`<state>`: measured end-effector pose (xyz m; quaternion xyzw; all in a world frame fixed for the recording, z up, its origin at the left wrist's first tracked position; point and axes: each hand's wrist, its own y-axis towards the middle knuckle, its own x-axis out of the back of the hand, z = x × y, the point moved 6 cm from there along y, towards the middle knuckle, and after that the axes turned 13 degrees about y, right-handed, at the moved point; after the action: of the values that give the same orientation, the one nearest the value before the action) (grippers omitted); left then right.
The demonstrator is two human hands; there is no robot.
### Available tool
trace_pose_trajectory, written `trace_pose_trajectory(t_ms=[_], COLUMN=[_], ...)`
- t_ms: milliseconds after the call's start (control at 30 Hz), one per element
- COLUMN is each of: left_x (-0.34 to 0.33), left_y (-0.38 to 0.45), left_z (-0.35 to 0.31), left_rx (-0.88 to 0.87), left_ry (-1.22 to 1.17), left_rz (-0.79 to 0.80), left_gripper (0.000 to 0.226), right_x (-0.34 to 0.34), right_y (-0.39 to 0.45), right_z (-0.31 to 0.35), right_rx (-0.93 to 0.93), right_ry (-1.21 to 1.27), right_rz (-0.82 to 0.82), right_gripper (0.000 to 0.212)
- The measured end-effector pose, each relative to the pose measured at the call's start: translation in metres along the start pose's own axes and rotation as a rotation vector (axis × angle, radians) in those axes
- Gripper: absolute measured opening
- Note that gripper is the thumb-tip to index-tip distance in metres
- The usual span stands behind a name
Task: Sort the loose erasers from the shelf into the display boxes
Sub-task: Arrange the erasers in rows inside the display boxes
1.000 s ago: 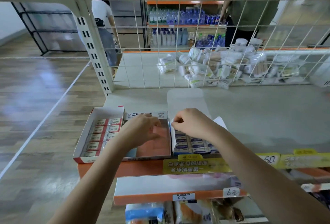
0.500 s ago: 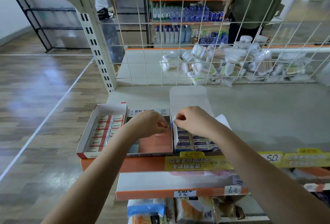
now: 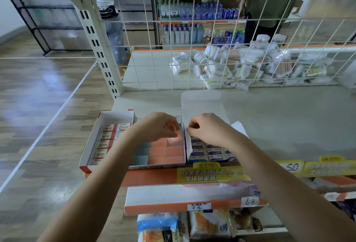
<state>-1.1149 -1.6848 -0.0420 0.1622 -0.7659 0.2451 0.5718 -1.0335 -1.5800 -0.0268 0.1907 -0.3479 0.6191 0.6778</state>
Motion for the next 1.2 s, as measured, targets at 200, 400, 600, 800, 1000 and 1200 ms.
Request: trace_pose_trajectory(t_ms=[200, 400, 600, 800, 1000, 1200], left_x=[-0.004, -0.009, -0.011, -0.007, 0.033, 0.046], left_y=[0.0, 0.002, 0.001, -0.004, 0.01, 0.065], left_z=[0.001, -0.002, -0.005, -0.007, -0.006, -0.092], left_rx=[0.005, 0.018, 0.081, 0.093, 0.088, -0.128], left_ry=[-0.026, 0.012, 0.142, 0.203, 0.236, 0.452], left_rz=[0.043, 0.019, -0.012, -0.07, -0.187, -0.189], left_gripper=[0.022, 0.018, 0.012, 0.016, 0.024, 0.041], right_x=[0.001, 0.001, 0.001, 0.001, 0.033, 0.093], right_y=[-0.001, 0.0, 0.002, 0.007, 0.016, 0.003], right_z=[0.001, -0.003, -0.003, 0.005, -0.006, -0.053], right_rx=[-0.003, -0.017, -0.013, 0.04, 0.11, 0.025], right_ry=[-0.007, -0.007, -0.015, -0.067, -0.208, -0.5], right_rz=[0.002, 0.004, 0.006, 0.063, 0.079, 0.001], right_gripper=[0.026, 0.027, 0.026, 0.027, 0.026, 0.045])
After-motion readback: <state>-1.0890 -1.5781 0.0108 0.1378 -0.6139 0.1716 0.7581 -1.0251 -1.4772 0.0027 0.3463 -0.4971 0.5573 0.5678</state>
